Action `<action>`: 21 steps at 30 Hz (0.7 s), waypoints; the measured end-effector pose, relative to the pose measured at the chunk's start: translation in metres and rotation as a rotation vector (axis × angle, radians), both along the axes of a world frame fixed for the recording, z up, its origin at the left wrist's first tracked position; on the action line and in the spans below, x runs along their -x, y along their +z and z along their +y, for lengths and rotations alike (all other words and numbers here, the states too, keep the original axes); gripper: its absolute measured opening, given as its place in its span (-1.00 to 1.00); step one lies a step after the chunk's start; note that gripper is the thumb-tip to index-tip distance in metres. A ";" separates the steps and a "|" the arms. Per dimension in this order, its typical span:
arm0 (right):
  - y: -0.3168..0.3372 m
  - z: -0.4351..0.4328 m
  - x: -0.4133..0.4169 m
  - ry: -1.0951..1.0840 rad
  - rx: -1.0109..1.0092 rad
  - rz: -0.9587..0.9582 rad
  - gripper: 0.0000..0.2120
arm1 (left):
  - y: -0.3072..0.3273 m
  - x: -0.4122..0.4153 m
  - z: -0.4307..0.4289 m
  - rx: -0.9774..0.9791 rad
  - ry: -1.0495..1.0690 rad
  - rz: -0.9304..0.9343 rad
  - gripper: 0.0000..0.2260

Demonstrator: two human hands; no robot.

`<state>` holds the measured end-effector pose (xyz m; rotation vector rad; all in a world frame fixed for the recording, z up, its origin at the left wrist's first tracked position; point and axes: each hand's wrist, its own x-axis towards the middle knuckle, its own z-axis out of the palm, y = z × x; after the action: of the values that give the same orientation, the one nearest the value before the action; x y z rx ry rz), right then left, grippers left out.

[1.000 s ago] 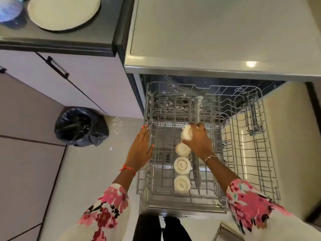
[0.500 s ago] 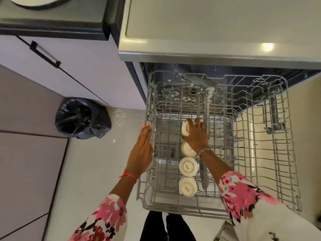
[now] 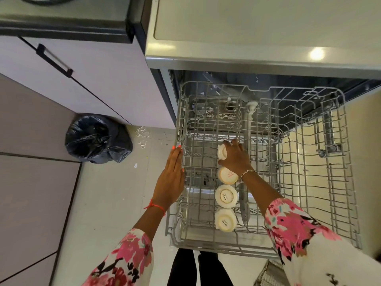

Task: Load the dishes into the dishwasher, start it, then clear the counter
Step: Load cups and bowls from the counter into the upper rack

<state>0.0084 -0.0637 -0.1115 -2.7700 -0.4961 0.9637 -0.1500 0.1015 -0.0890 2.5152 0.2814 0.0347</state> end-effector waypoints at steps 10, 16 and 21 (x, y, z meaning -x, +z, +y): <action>-0.001 -0.004 0.001 -0.040 0.035 0.049 -0.17 | 0.000 0.002 0.001 0.011 -0.013 0.024 -0.48; 0.002 -0.009 0.002 -0.036 0.040 0.062 -0.12 | -0.002 0.002 0.003 -0.058 -0.042 0.057 -0.49; 0.011 -0.015 0.007 -0.034 0.031 0.041 -0.13 | -0.001 0.008 0.006 -0.143 -0.088 0.063 -0.50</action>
<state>0.0014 -0.0784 -0.1006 -2.7703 -0.4305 1.0278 -0.1585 0.1079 -0.0903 2.6713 0.1993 -0.0616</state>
